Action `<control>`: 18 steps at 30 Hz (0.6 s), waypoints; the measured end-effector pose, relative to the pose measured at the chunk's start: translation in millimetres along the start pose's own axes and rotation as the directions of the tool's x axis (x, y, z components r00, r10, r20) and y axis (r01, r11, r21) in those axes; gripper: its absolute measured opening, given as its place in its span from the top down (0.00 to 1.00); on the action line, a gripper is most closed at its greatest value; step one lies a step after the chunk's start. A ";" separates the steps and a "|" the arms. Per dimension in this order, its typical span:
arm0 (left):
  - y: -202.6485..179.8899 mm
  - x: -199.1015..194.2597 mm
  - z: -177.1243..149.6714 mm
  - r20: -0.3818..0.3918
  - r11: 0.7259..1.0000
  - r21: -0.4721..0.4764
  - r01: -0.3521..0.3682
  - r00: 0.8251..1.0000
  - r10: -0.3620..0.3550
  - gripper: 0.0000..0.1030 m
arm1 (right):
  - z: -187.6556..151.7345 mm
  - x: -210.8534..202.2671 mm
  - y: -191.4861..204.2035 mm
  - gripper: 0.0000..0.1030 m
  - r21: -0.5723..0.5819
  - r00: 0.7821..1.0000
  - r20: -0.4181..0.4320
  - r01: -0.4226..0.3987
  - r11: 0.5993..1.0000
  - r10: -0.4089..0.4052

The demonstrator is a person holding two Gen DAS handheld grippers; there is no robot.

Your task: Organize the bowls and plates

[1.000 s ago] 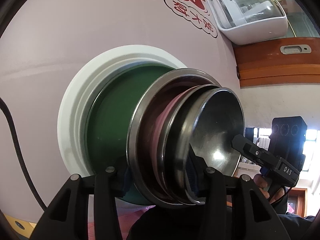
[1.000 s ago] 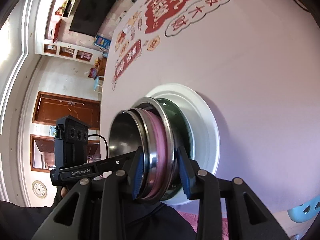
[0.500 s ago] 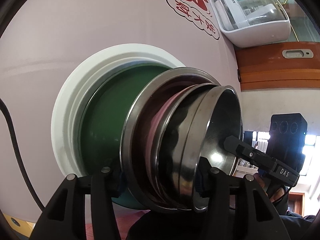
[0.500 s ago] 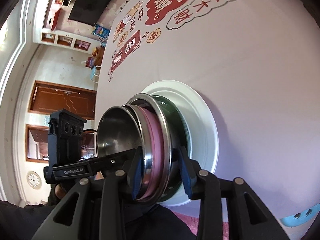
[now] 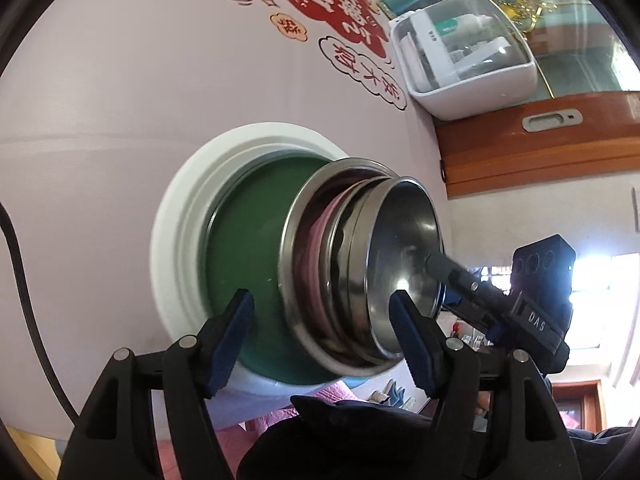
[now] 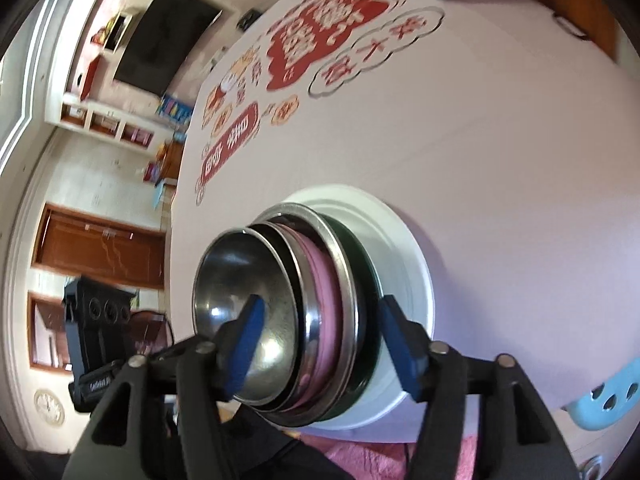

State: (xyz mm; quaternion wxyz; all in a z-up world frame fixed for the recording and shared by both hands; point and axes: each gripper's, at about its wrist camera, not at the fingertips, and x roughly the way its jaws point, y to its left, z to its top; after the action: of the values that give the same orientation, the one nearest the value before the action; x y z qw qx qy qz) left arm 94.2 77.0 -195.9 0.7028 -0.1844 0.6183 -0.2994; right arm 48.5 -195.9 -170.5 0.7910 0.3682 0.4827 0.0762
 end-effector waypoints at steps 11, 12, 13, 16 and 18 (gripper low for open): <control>-21.8 -34.8 -11.7 0.040 0.975 0.206 -0.087 0.996 0.081 0.32 | -45.9 -20.4 22.3 0.32 0.052 0.978 0.177 0.101 0.994 -0.109; -24.1 -36.6 -12.9 0.047 0.971 0.218 -0.095 0.995 0.087 0.31 | -50.9 -22.1 23.2 0.32 0.064 0.976 0.187 0.102 0.993 -0.112; -27.2 -37.2 -13.3 0.057 0.968 0.228 -0.102 0.994 0.091 0.31 | -56.7 -24.1 24.5 0.32 0.071 0.974 0.198 0.101 0.992 -0.113; -32.7 -47.1 -20.1 0.094 0.961 0.252 -0.116 0.991 0.095 0.31 | -66.6 -24.9 30.5 0.32 0.058 0.974 0.206 0.086 0.995 -0.097; -34.1 -56.5 -27.1 0.128 0.959 0.246 -0.142 0.985 0.113 0.31 | -66.9 -23.5 35.2 0.31 0.033 0.978 0.191 0.077 0.996 -0.082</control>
State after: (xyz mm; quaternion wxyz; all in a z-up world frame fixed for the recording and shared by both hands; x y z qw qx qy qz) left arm 57.9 91.0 -136.1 0.7723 -0.0693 0.5449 -0.3193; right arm -10.3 -147.8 -148.4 0.8316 0.3643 0.4192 0.0023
